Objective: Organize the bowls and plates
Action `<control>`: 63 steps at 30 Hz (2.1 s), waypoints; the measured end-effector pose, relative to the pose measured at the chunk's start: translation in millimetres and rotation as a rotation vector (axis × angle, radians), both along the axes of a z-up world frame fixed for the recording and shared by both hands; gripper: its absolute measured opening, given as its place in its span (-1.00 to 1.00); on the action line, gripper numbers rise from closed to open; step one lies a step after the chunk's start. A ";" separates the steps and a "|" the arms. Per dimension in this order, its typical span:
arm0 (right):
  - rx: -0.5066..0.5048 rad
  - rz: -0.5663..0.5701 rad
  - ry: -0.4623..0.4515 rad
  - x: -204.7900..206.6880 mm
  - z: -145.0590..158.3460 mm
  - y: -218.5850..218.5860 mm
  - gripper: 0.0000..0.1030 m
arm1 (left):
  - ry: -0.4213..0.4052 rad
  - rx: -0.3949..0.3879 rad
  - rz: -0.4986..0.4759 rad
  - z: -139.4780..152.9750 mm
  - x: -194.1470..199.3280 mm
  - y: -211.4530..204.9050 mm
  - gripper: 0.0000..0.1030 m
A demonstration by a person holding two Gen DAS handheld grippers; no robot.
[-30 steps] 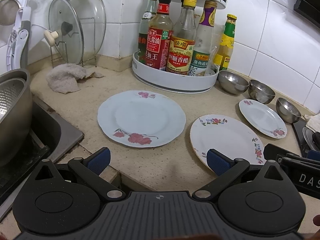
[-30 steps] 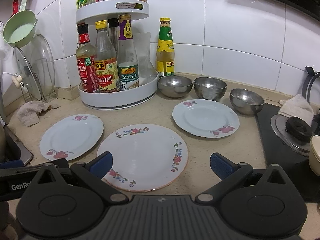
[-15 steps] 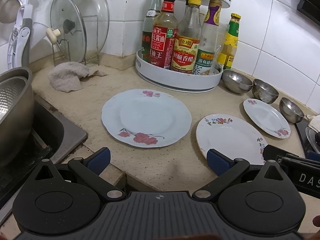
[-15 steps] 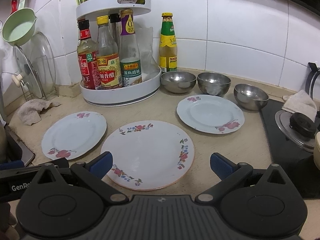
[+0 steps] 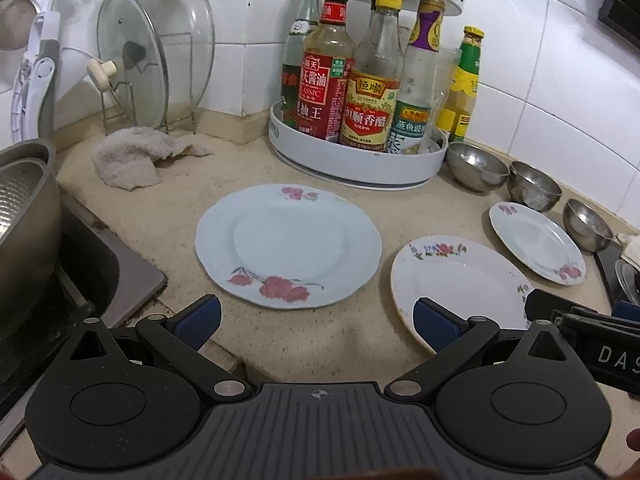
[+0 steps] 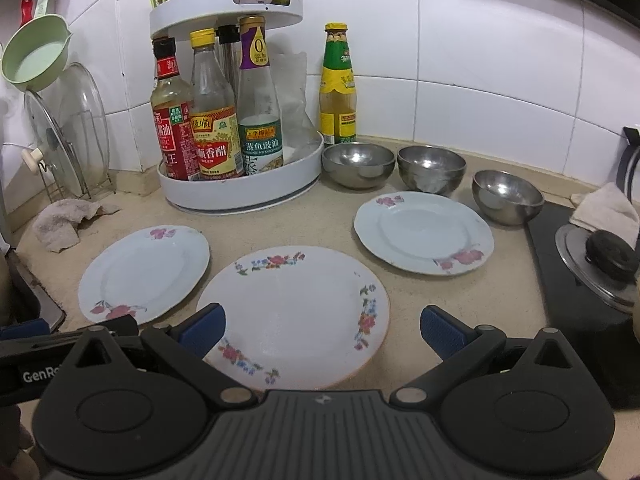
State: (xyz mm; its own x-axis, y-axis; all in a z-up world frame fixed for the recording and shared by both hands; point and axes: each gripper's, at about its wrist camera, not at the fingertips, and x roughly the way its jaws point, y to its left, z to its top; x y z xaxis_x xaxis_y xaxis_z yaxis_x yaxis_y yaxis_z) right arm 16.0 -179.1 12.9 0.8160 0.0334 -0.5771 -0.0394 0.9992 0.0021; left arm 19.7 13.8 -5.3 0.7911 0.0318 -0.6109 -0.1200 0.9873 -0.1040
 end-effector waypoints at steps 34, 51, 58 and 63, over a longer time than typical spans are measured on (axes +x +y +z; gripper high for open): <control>0.111 -0.032 0.130 80.1 -19.1 -84.4 0.97 | 0.002 0.146 -0.120 -4.5 77.0 -83.6 1.00; 0.152 -0.131 0.231 74.3 -41.5 -115.5 0.97 | 0.016 0.307 -0.720 -27.3 117.5 -105.2 1.00; 0.268 -0.191 0.279 64.3 -50.2 -100.6 0.96 | 0.142 0.268 -0.830 -39.5 155.0 -86.1 0.80; 0.286 -0.234 0.275 58.2 -51.6 -91.9 0.96 | 0.174 0.260 -0.907 -46.6 163.0 -84.4 0.85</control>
State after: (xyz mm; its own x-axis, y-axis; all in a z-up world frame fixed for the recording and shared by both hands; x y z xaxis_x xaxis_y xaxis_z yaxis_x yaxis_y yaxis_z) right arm 74.1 -271.0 -38.7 0.6384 0.0556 -0.7677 0.2279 0.9390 0.2576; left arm 182.8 -70.6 -51.9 0.4800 -0.3968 -0.7824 0.7084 0.7014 0.0789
